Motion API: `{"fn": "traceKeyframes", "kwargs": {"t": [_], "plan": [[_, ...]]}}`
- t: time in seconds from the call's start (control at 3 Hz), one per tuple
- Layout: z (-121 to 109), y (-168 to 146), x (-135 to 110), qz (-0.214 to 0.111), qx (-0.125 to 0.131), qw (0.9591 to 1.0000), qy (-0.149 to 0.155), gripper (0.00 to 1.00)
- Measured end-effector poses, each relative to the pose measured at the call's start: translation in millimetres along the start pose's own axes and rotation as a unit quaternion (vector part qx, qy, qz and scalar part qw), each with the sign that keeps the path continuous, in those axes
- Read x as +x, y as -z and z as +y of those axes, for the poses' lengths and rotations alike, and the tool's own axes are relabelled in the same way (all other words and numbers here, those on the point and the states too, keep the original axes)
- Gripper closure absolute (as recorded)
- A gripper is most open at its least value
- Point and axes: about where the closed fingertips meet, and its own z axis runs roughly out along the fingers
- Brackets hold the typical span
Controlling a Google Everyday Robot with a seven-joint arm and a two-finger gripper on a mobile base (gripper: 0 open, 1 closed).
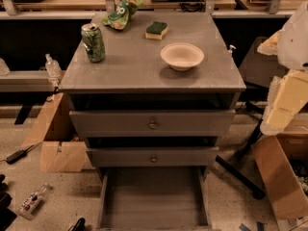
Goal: Place green can into bottom drawer
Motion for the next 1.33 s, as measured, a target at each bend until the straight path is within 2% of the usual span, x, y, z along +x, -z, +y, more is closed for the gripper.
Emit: {"fn": "traceKeyframes", "kwargs": {"t": [0.33,0.67,1.0,1.33], "plan": [[0.0,0.0,0.0,0.000,0.000,1.0000,0.000,0.00],[-17.8,-11.9,-13.9,-0.049,0.012,0.9987,-0.010,0.00],[-49.1,-35.6,-41.6,-0.147,0.029,0.9882,-0.029,0.00],[-75.5,-49.2,-75.6,-0.248,0.050,0.9663,-0.045,0.00]]}}
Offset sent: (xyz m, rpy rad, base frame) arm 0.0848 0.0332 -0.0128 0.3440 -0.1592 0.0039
